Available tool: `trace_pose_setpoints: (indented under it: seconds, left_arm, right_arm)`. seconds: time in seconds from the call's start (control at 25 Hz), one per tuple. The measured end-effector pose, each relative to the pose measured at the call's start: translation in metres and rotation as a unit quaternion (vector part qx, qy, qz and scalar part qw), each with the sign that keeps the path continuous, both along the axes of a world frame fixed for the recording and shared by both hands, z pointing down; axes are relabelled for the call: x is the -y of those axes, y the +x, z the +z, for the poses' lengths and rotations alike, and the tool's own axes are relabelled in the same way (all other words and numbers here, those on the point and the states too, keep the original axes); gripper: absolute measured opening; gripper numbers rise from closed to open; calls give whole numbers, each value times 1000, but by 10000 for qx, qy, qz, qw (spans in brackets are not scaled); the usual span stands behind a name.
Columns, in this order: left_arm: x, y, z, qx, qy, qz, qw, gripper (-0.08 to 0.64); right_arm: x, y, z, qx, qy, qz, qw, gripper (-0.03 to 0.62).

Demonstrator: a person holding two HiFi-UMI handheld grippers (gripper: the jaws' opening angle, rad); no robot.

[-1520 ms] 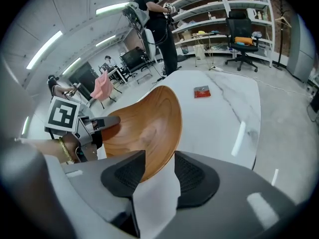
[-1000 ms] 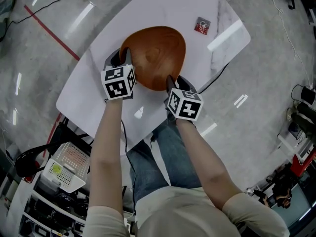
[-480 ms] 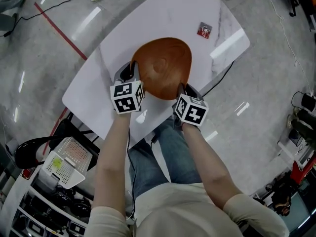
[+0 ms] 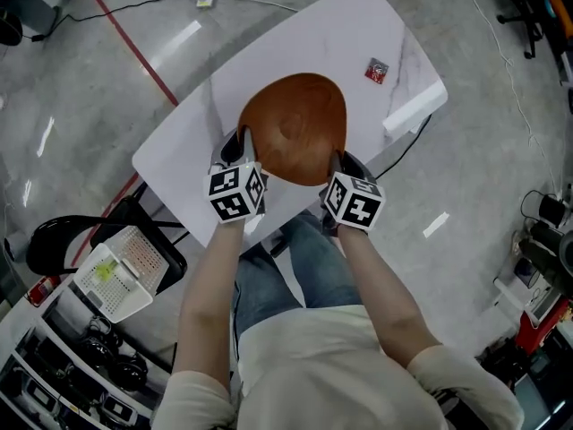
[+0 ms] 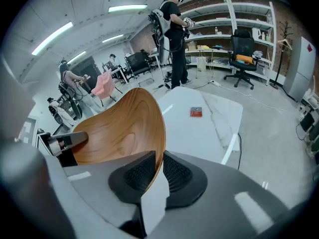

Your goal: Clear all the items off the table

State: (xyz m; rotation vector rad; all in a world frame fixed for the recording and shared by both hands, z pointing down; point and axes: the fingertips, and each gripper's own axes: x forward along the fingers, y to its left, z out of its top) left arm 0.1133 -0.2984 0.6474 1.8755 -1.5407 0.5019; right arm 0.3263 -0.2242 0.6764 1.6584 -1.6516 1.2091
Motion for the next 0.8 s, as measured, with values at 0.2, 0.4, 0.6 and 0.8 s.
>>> trace_pose_setpoints:
  seconds: [0.2,0.4,0.6,0.8]
  left_arm:
    - [-24,-27,-40,-43,129,-456,9989,20]
    - [-53,-60,-71,-61,229,-969,9950,20]
    - [-82,-99,-97,-56,299,-1500,9882,21]
    - [-118,-139,-117,-99,349,-2031,9785,23]
  right_arm:
    - [1,-19,-38,68,201,-290,9994,41]
    - [-1,-47,-71,217,405,-673,9967,35]
    - [-3,-84,-100,358,541,-1094,9919,32]
    - [-10,-126,-126,432,683,-1601,9838,29]
